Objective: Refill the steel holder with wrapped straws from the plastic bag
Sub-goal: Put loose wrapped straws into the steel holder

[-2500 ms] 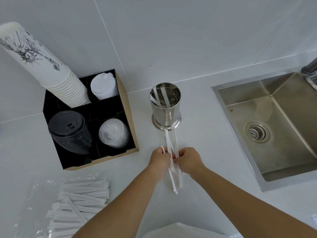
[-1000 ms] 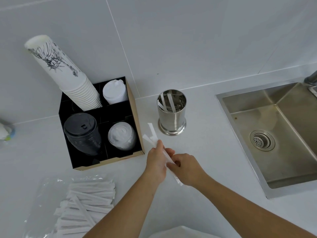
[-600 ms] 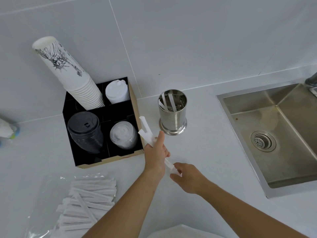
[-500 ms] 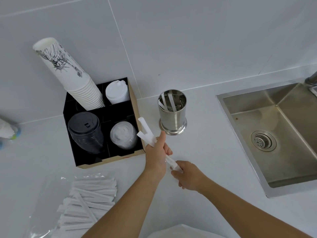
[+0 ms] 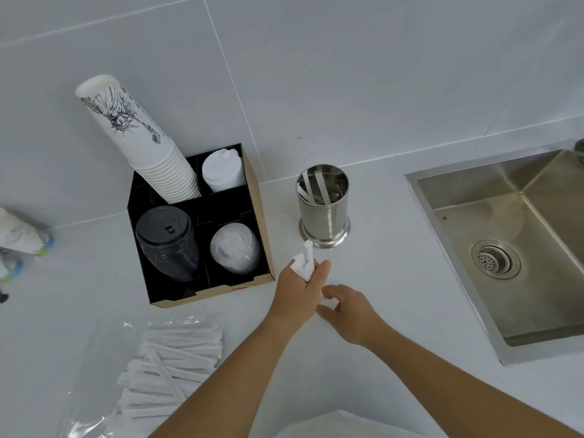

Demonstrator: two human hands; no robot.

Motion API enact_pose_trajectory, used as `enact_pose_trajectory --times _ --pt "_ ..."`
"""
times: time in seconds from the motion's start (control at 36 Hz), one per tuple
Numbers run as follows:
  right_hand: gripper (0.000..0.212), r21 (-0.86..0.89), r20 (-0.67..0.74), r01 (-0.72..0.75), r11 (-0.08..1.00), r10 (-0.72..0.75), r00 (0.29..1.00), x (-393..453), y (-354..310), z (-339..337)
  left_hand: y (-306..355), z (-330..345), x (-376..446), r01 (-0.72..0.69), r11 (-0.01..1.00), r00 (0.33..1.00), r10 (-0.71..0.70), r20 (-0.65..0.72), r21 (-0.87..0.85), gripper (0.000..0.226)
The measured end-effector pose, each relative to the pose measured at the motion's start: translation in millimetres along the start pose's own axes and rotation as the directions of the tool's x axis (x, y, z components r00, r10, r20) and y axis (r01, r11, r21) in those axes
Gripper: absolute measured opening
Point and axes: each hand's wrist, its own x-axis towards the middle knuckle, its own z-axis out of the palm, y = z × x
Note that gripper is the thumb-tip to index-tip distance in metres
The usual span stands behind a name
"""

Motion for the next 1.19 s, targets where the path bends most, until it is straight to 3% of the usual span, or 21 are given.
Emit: enact_pose_trajectory --times 0.11,0.25,0.47,0.67,0.83,0.97,1.11,1.19 --pt "0.022 0.037 0.021 0.008 0.999 -0.009 1.0 -1.2 -2.8 -1.5 -1.3 -1.8 -3.1 0.009 0.999 0.997 -0.013 0.074 0.043 0.022" --pt "0.022 0.053 0.025 -0.019 0.998 0.018 1.0 -0.7 0.9 -0.2 -3.6 -8.4 -5.1 -0.125 0.977 0.985 0.102 0.138 0.173 0.011" --pt "0.023 0.067 0.016 0.011 0.998 -0.012 1.0 1.8 -1.0 -2.5 8.3 -13.6 -5.3 -0.197 0.969 0.965 0.164 0.206 0.15 0.012" --pt "0.031 -0.05 0.048 -0.008 0.999 0.01 0.999 1.7 -1.3 -7.9 13.4 -22.3 -5.3 -0.184 0.965 0.961 0.137 0.238 0.188 0.005" --pt "0.021 -0.063 0.015 0.08 0.995 -0.08 0.997 -0.8 -14.3 -17.0 22.9 -30.0 -5.4 -0.192 0.954 0.969 0.147 0.201 0.231 0.007" --pt "0.021 -0.071 -0.053 0.203 0.977 -0.207 0.977 -0.7 -27.5 -29.6 39.9 -40.8 -4.1 -0.231 0.954 0.965 0.2 0.168 0.191 0.022" --pt "0.045 -0.068 -0.13 0.279 0.958 -0.285 0.95 -1.1 -45.1 -43.6 60.2 -52.7 -0.5 -0.182 0.98 0.97 0.166 0.175 0.082 0.018" --pt "0.038 -0.096 -0.124 0.331 0.939 -0.341 0.932 -0.1 -54.6 -55.1 75.4 -60.2 3.0 -0.146 0.989 0.976 0.141 0.164 0.015 0.012"
